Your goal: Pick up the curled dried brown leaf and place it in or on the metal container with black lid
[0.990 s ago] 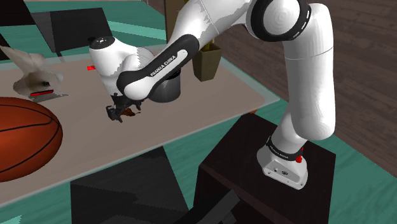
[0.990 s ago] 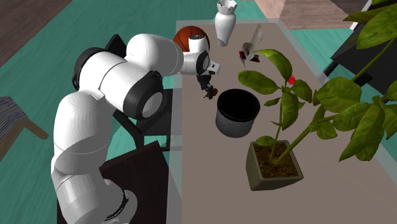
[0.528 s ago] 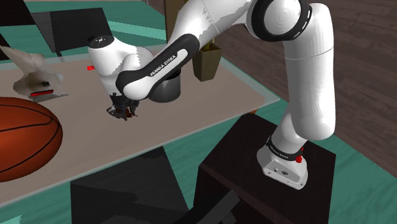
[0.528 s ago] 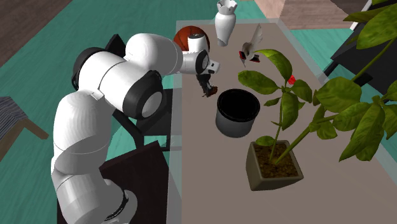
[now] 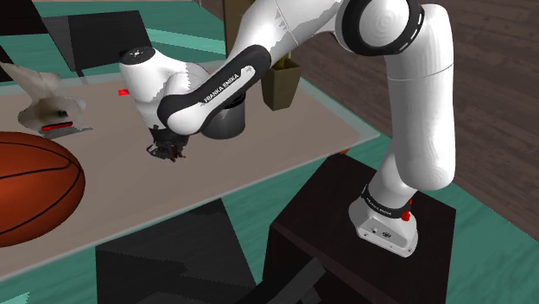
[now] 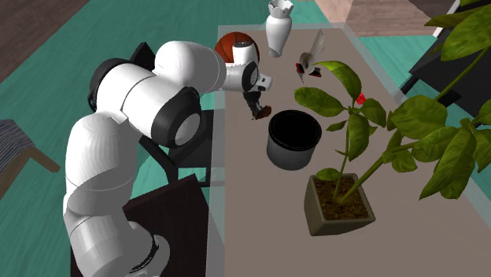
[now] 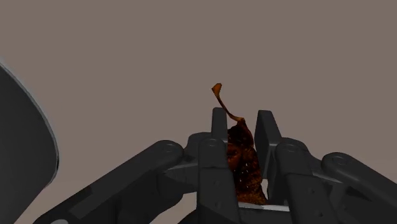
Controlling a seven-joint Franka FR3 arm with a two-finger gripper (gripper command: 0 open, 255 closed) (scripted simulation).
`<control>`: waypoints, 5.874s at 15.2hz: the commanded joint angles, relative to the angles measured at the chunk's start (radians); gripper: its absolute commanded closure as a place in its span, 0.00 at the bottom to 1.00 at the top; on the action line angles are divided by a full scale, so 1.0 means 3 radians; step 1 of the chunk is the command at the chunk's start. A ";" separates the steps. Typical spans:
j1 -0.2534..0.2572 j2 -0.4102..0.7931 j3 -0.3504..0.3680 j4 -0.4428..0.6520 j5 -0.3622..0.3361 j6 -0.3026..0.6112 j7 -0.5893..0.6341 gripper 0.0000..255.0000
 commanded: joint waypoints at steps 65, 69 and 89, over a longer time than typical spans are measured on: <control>-0.1033 -0.1251 -0.0289 -0.0215 0.0813 -0.0702 -0.1799 1.00; -0.1032 -0.1211 -0.0293 -0.0345 0.0787 -0.0536 -0.1767 1.00; -0.1020 -0.1337 -0.0271 -0.0174 0.0843 -0.0829 -0.1797 0.00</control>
